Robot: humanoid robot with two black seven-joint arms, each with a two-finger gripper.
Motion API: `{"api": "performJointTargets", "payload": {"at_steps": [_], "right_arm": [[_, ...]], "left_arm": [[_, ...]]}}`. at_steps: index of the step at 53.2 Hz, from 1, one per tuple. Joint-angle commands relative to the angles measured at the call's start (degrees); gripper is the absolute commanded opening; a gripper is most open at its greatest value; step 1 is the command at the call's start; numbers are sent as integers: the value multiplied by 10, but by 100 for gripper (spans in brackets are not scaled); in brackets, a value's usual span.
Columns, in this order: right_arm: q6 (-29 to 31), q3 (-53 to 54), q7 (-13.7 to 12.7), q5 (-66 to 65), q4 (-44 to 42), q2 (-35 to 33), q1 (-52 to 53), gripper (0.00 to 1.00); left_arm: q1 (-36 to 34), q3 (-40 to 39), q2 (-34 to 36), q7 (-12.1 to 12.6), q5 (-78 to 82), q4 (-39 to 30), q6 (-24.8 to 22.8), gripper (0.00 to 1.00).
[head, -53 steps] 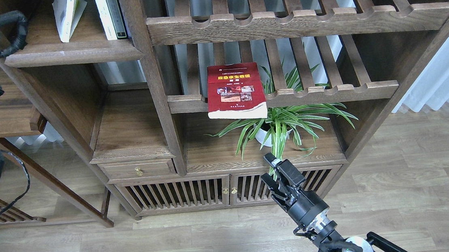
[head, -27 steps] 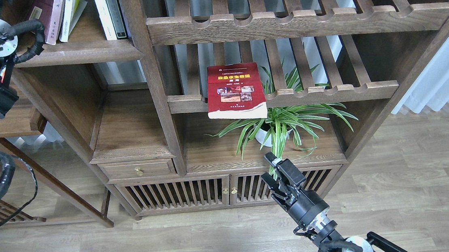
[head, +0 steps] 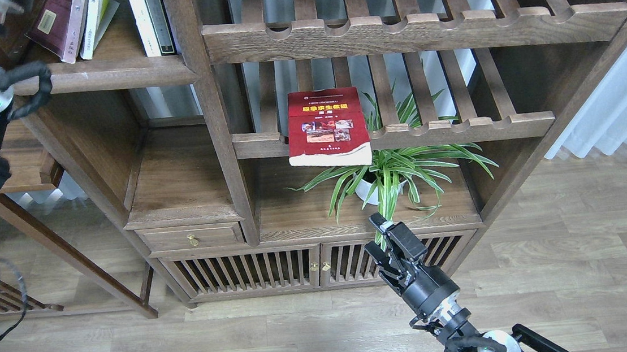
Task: Organize books on shelf
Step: 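Push the book upright among the top-shelf books with the left gripper, then reach the right gripper to the red book on the middle shelf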
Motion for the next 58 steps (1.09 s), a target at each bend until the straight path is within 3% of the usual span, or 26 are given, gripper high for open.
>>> {"api": "performJointTargets", "payload": {"at_steps": [1, 10, 11, 22, 44, 58], "right_arm": [[0, -1, 0, 1, 0, 4, 1, 98], [0, -1, 0, 1, 1, 12, 0, 98], [0, -3, 0, 1, 2, 14, -3, 98], [0, -7, 0, 1, 2, 24, -4, 98], [0, -11, 0, -1, 2, 48, 0, 99], [0, -12, 0, -3, 1, 65, 10, 99]], "left_arm": [[43, -6, 20, 4, -1, -66, -1, 100], [119, -26, 33, 12, -16, -150, -2, 100], [162, -42, 34, 13, -16, -189, -3, 100], [291, -72, 31, 12, -18, -252, -28, 100], [492, -98, 27, 14, -17, -253, -28, 100], [631, -193, 20, 4, -41, -223, -28, 100]]}}
